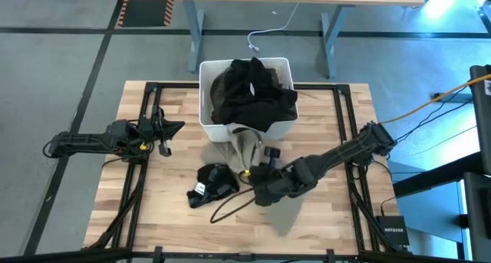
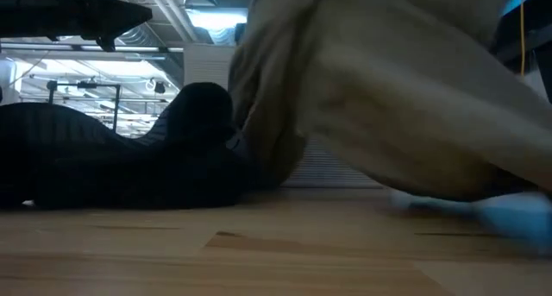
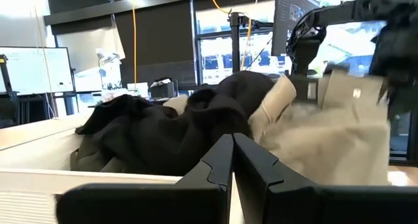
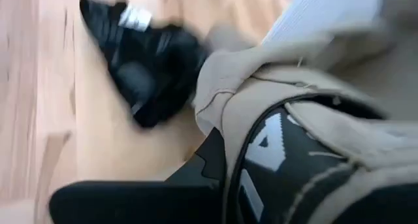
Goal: Sort clothes
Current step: Put the brown short into the white bin
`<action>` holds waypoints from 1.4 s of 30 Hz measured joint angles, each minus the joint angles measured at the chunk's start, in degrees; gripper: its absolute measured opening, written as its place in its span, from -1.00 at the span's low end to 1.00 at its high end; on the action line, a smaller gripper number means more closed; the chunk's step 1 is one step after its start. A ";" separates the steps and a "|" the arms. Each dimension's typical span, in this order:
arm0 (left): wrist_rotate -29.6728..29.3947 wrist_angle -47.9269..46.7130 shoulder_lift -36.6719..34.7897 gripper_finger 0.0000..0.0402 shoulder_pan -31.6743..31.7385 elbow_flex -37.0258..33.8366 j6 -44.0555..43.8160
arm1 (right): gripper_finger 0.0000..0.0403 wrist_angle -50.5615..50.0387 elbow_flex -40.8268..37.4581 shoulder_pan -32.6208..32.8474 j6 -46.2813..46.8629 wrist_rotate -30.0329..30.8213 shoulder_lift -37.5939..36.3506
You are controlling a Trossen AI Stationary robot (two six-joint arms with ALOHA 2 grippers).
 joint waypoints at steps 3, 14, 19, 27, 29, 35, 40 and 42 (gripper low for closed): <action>0.00 -0.01 0.01 -0.96 0.00 0.00 0.06 | -0.90 -2.24 6.26 -0.17 -3.38 2.54 0.03; -0.02 -0.03 0.02 -0.96 0.00 0.00 0.08 | -0.89 0.25 27.16 -1.30 -21.62 13.80 -0.11; 0.00 0.01 0.00 -0.96 0.00 0.00 0.12 | -0.88 11.52 34.66 -2.67 -37.39 20.78 -0.11; 0.00 0.02 0.02 -0.96 0.00 0.00 -0.03 | -0.87 43.21 35.42 -12.45 -68.82 23.48 -1.37; 0.00 0.00 0.00 -0.96 0.00 0.00 -0.03 | -0.85 47.76 35.39 -15.91 -73.46 20.95 -1.37; 0.00 0.03 0.01 -0.96 -0.01 0.00 0.04 | -0.84 42.81 35.36 -24.51 -71.43 19.29 -1.42; 0.00 -0.04 0.02 -0.96 0.00 0.00 -0.07 | -0.84 14.31 35.36 -27.62 -52.45 18.63 -1.42; 0.00 -0.08 0.02 -0.96 0.00 0.00 -0.07 | -0.86 -0.54 35.32 -28.30 -42.79 14.50 -0.97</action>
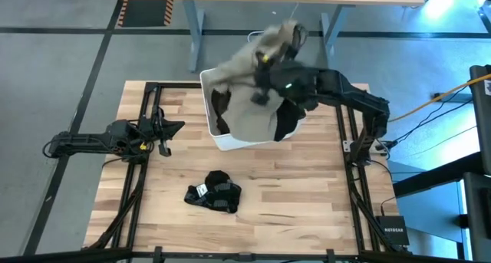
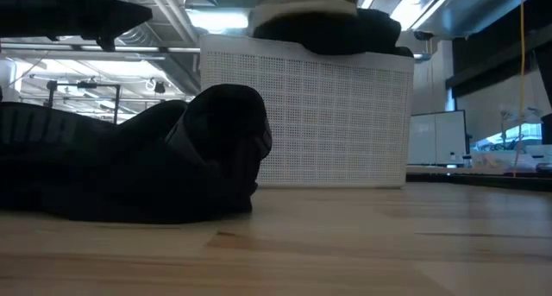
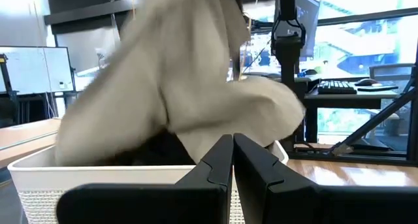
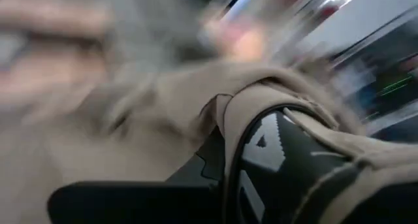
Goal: Sort clothes
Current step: Put the brown short into the white bin
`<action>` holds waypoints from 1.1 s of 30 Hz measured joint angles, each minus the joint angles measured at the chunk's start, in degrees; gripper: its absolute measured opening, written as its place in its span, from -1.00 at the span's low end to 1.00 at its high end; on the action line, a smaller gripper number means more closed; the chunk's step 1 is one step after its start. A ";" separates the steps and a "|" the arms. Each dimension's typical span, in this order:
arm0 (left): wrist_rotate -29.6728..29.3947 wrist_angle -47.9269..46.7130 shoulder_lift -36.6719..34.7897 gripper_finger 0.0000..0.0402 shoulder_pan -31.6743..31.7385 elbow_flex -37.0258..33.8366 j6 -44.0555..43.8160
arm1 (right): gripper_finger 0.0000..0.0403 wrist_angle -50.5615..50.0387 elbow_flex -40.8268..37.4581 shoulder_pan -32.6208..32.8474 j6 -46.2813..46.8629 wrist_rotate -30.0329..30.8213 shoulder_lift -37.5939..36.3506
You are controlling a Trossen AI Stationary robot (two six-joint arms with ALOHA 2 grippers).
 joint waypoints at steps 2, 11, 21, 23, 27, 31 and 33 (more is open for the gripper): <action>0.00 0.02 -0.02 -0.96 0.00 0.00 0.00 | -0.87 -12.92 -0.12 -1.18 9.76 -5.80 0.88; 0.00 0.57 -0.01 -0.96 0.00 0.00 0.05 | -0.86 -13.30 -18.14 -7.06 24.69 -14.79 3.37; 0.00 -0.07 0.00 -0.96 -0.02 0.02 1.90 | -0.85 23.92 -44.45 -12.19 28.65 -39.89 4.27; 0.00 0.01 -0.02 -0.96 0.00 0.02 1.75 | -0.85 26.95 -47.71 -12.89 29.91 -40.10 5.39; 0.00 0.00 0.00 -0.96 0.00 0.02 0.96 | -0.85 30.40 -51.18 -13.20 32.24 -39.99 7.53; 0.00 0.03 0.00 -0.96 -0.01 0.01 1.72 | -0.81 31.38 -51.39 -12.54 36.69 -39.92 7.91; 0.00 0.04 0.00 -0.96 0.00 0.02 1.75 | -0.73 29.46 -49.13 -12.52 36.75 -40.07 7.65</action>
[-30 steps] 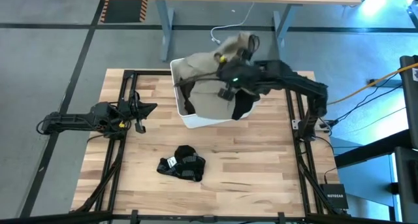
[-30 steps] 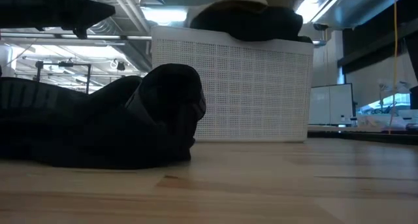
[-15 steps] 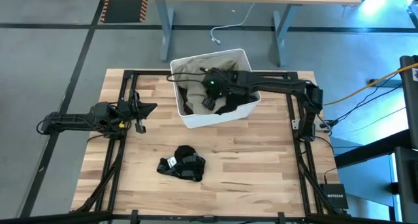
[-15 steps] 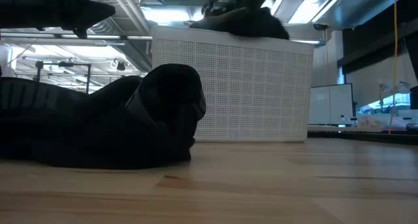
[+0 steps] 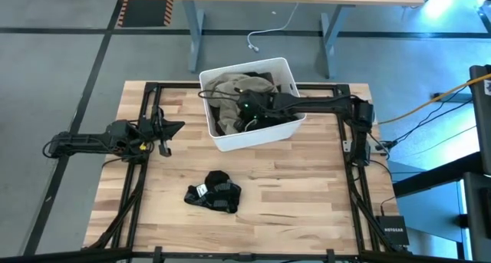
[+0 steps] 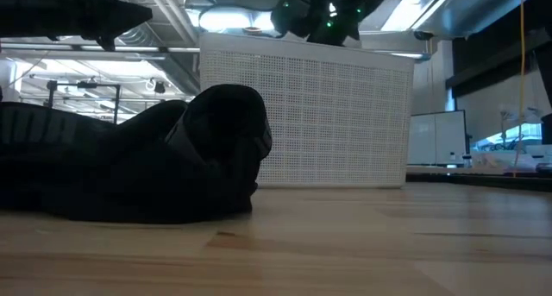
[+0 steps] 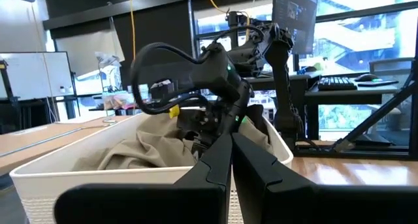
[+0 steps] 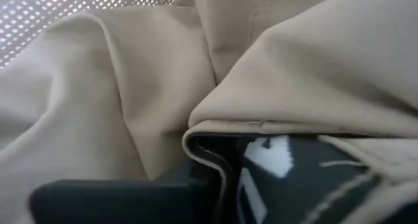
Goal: Sort clothes
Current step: Put the brown short into the white bin
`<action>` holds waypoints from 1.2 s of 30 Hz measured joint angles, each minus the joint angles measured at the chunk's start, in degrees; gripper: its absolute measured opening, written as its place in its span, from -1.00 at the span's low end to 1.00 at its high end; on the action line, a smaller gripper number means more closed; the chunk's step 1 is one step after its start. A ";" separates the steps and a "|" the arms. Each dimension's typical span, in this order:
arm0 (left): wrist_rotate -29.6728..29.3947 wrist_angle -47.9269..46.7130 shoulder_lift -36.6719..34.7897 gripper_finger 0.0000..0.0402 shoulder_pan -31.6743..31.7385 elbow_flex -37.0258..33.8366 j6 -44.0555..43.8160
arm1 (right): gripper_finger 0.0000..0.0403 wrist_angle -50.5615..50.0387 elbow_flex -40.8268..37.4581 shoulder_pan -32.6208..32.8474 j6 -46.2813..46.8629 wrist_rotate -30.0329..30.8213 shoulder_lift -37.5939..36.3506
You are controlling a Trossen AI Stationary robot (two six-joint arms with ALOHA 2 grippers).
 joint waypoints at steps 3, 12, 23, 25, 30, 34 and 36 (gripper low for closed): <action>0.00 0.03 -0.02 -0.96 -0.01 0.00 0.00 | -0.54 -6.32 5.77 -0.22 -1.57 -0.10 0.08; 0.02 -0.05 0.00 -0.96 -0.01 0.00 -2.61 | 0.07 -27.10 29.74 0.70 -2.99 -0.11 -3.10; 0.02 -1.73 -0.02 -0.96 -0.01 0.00 -3.02 | 0.26 -32.47 41.48 13.66 -6.97 1.39 -3.27; 0.02 -1.81 0.00 -0.96 0.00 0.00 -3.02 | 0.26 -34.18 41.48 16.83 -9.22 7.19 -3.25; 0.02 -1.73 -0.02 -0.96 -0.02 0.00 -3.03 | 0.26 -46.62 41.56 21.19 -9.34 35.14 -3.25; 0.02 -1.73 -0.02 -0.96 -0.02 0.00 -2.86 | 0.26 -56.28 41.57 21.11 -1.31 42.21 -3.82; 0.02 -1.73 -0.02 -0.96 -0.02 0.00 -2.58 | 0.26 -56.52 41.60 21.42 -0.10 36.99 -3.93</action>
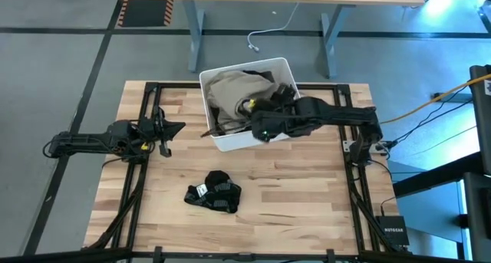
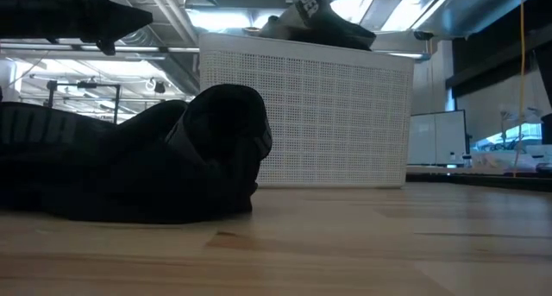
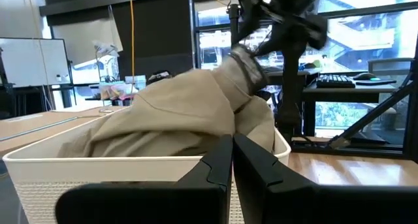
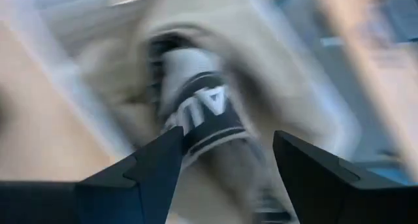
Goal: Sort clothes
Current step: Put the brown short into the white bin, then put the black boxer into the white bin
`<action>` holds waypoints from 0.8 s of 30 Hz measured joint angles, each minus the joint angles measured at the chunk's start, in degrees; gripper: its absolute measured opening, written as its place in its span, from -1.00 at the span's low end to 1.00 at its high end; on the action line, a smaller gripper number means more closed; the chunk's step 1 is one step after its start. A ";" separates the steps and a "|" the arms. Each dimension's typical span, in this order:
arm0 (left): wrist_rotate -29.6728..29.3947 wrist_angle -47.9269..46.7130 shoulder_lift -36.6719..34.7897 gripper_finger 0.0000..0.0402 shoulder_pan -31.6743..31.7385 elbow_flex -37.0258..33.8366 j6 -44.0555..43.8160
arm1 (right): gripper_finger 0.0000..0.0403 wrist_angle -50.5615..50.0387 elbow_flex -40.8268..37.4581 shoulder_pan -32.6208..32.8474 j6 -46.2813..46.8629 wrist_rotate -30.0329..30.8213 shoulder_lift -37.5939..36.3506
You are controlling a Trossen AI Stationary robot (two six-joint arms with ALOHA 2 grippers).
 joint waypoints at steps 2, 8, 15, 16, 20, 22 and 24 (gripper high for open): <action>0.01 0.00 -0.01 -0.96 0.00 0.00 0.10 | 0.26 1.32 -0.02 1.43 -0.03 -7.44 0.05; 0.01 0.00 0.00 -0.96 -0.01 0.00 -0.02 | 0.26 14.09 -4.56 8.67 -1.10 -22.89 0.92; 0.01 0.11 0.02 -0.96 0.02 0.00 -0.64 | 0.26 37.82 -22.84 15.18 -4.16 -24.43 1.14; 0.01 0.11 0.00 -0.96 0.02 0.00 -0.59 | 0.26 41.73 -25.75 15.41 -4.58 -24.69 1.14; -0.02 0.25 0.02 -0.96 0.02 0.00 -0.43 | 0.25 57.52 -37.37 15.54 -6.11 -25.59 1.18; 0.01 0.31 0.00 -0.96 0.02 0.00 0.29 | 0.25 64.89 -42.13 15.50 -6.80 -24.14 1.20; -0.02 0.31 0.02 -0.96 0.02 0.00 0.58 | 0.25 71.72 -45.99 15.50 -6.39 -21.94 1.23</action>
